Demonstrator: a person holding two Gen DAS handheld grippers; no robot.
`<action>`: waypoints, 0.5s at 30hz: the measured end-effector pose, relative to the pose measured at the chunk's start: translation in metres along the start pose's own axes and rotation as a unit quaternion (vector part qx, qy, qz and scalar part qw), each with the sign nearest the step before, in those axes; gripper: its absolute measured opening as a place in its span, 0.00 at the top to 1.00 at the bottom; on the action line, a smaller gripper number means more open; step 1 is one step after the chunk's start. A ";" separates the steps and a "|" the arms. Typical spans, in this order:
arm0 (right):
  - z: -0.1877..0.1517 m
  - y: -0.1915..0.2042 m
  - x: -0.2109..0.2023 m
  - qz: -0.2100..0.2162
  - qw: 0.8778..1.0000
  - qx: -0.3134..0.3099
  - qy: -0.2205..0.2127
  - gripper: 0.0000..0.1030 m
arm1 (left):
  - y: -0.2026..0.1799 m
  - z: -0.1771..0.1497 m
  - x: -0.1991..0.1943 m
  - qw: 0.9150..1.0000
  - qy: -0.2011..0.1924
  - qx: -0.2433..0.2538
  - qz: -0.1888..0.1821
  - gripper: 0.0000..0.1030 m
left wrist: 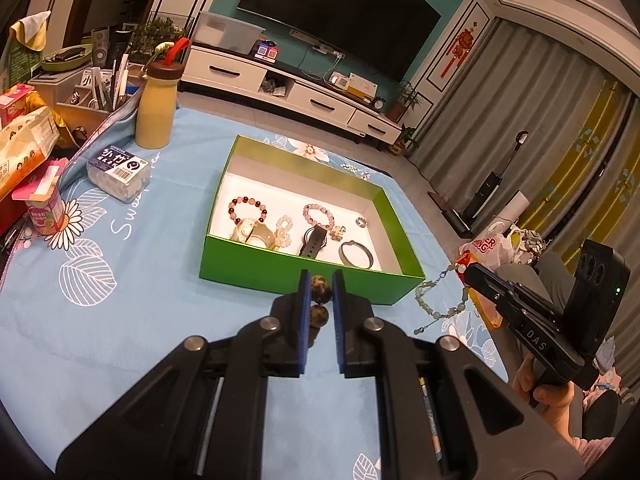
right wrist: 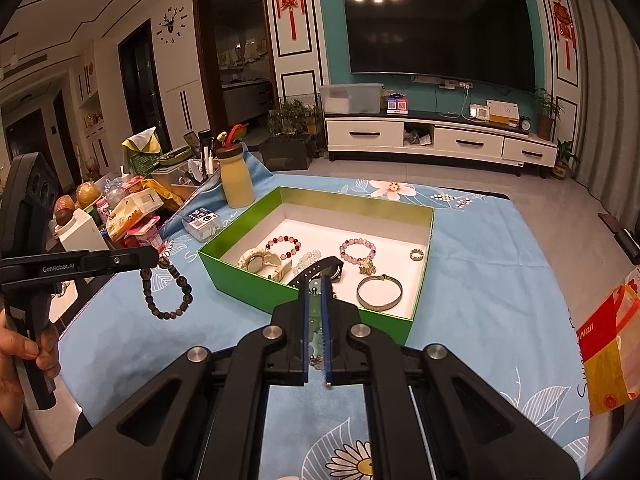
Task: Organize jewelry
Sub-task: 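Carry the wooden bead bracelet and jade bracelet over the green box with both tools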
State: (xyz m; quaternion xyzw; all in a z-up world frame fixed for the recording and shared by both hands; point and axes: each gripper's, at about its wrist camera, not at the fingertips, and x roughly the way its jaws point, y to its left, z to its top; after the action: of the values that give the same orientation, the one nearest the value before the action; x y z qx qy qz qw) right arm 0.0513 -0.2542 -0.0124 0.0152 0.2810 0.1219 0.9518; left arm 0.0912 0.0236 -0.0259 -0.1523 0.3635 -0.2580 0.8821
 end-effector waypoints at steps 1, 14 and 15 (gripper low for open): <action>0.000 0.000 0.000 0.000 1.000 0.000 -0.001 0.95 | 0.000 0.001 0.000 1.000 0.000 0.001 -0.001 0.90; 0.010 -0.001 0.001 0.004 1.000 -0.002 -0.007 0.95 | -0.006 0.016 0.007 1.000 -0.002 0.006 -0.010 0.90; 0.011 -0.002 0.002 0.004 1.000 -0.002 -0.008 0.95 | -0.008 0.018 0.007 1.000 -0.002 0.007 -0.010 0.90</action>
State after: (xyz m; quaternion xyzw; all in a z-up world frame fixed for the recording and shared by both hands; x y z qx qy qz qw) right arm 0.0589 -0.2550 -0.0046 0.0156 0.2727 0.1260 0.9537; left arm 0.1061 0.0146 -0.0142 -0.1500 0.3587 -0.2691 0.8811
